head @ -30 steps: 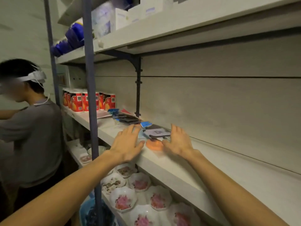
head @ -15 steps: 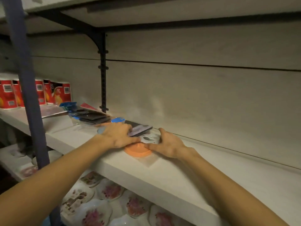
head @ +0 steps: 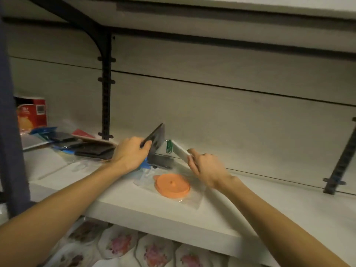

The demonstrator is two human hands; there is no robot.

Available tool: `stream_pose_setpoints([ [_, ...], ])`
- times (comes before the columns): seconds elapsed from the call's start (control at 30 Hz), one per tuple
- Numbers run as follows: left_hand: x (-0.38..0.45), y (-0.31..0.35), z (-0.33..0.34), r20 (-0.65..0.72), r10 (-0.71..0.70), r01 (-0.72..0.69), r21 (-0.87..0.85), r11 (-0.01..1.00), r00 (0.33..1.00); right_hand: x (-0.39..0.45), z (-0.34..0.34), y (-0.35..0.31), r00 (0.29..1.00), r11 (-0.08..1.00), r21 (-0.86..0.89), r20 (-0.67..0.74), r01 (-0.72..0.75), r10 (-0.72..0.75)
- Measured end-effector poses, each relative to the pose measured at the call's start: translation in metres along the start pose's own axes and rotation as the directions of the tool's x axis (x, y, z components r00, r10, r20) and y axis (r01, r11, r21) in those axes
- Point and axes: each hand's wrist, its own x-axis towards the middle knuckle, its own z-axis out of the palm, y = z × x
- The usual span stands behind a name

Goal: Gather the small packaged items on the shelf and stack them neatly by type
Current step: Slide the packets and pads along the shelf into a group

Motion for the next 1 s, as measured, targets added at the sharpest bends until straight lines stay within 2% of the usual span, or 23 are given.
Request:
stream_pose_setpoints([
  [0.07,0.005,-0.001,-0.001,-0.056,-0.063,0.050,-0.207,0.977,0.996,0.000,-0.008,0.002,0.996,0.996,0.071,-0.072,-0.049,0.054],
  [0.1,0.010,-0.004,-0.003,-0.055,-0.103,0.077,-0.356,0.931,0.993,-0.001,-0.010,0.001,0.992,0.993,0.090,-0.095,-0.078,0.086],
  [0.13,0.013,-0.005,-0.002,-0.027,-0.142,0.109,-0.506,0.856,0.990,-0.003,-0.012,0.002,0.985,0.989,0.111,-0.125,-0.101,0.115],
  [0.2,0.012,0.003,0.004,0.066,-0.189,0.182,-0.687,0.703,0.980,-0.013,-0.015,0.006,0.964,0.976,0.155,-0.197,-0.152,0.181],
  [0.33,0.002,0.026,0.016,0.143,-0.155,0.209,-0.751,0.627,0.977,-0.033,-0.034,0.015,0.867,0.904,0.317,-0.315,-0.288,0.386],
  [0.43,-0.008,0.046,0.024,0.200,-0.164,0.258,-0.786,0.562,0.966,-0.053,-0.050,0.019,0.737,0.774,0.526,-0.353,-0.352,0.576],
  [0.5,-0.018,0.062,0.029,0.204,-0.150,0.253,-0.799,0.545,0.967,-0.069,-0.060,0.025,0.626,0.631,0.686,-0.323,-0.362,0.709],
  [0.53,-0.024,0.071,0.032,0.207,-0.133,0.245,-0.813,0.529,0.969,-0.077,-0.065,0.030,0.572,0.511,0.778,-0.245,-0.366,0.783],
  [0.57,-0.031,0.082,0.034,0.213,-0.110,0.239,-0.826,0.510,0.971,-0.085,-0.073,0.035,0.529,0.332,0.875,-0.106,-0.353,0.842],
  [0.6,-0.037,0.093,0.037,0.219,-0.084,0.231,-0.836,0.498,0.972,-0.094,-0.081,0.039,0.512,0.120,0.940,0.064,-0.319,0.857],
  [0.63,-0.043,0.106,0.039,0.221,-0.056,0.220,-0.841,0.494,0.974,-0.105,-0.090,0.043,0.526,-0.046,0.957,0.197,-0.286,0.827],
  [0.67,-0.049,0.120,0.040,0.220,-0.030,0.205,-0.841,0.500,0.975,-0.117,-0.098,0.048,0.554,-0.105,0.954,0.251,-0.282,0.794],
  [0.8,-0.075,0.178,0.053,0.200,0.054,0.141,-0.832,0.537,0.978,-0.168,-0.124,0.080,0.568,-0.019,0.950,0.203,-0.312,0.798],
  [0.83,-0.083,0.193,0.056,0.194,0.081,0.119,-0.826,0.551,0.978,-0.183,-0.133,0.089,0.576,0.042,0.949,0.155,-0.314,0.803],
  [0.97,-0.123,0.257,0.070,0.175,0.221,0.017,-0.818,0.576,0.959,-0.255,-0.173,0.119,0.632,0.470,0.827,-0.191,-0.309,0.751],
  [1.0,-0.134,0.273,0.073,0.164,0.253,-0.013,-0.817,0.576,0.953,-0.274,-0.182,0.124,0.626,0.541,0.792,-0.275,-0.283,0.730],
])
